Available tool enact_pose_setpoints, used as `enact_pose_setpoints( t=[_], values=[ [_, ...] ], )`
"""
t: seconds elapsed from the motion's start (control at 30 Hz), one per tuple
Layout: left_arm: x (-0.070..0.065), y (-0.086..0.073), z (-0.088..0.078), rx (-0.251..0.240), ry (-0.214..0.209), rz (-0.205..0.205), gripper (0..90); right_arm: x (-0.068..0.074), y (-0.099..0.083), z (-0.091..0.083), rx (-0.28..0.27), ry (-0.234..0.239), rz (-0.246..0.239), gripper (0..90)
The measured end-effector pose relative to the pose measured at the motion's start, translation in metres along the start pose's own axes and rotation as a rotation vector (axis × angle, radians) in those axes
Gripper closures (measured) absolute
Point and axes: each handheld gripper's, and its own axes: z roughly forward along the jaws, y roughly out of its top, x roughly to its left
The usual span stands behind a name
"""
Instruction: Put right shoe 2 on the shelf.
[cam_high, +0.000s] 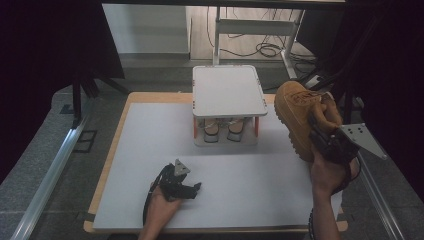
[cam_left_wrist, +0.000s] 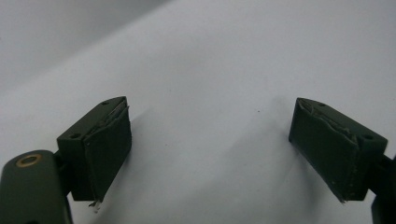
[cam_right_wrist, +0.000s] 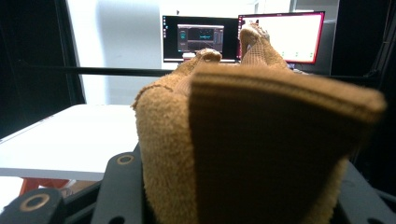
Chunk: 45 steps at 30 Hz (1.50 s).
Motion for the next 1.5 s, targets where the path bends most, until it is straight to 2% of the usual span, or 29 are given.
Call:
enact_pose_setpoints(
  t=[0.73,1.23,1.5],
  values=[
    [0.0,0.0,0.0,-0.001,-0.001,0.0,13.1,0.027,0.015,0.02,-0.01,0.065,-0.009,50.6],
    [0.0,0.0,0.0,-0.001,-0.001,0.0,13.1,0.058,0.018,0.042,-0.017,0.123,-0.012,50.6],
    [0.0,0.0,0.0,-0.001,-0.001,0.0,13.1,0.08,0.018,0.057,-0.023,0.15,-0.018,50.6]
  ],
)
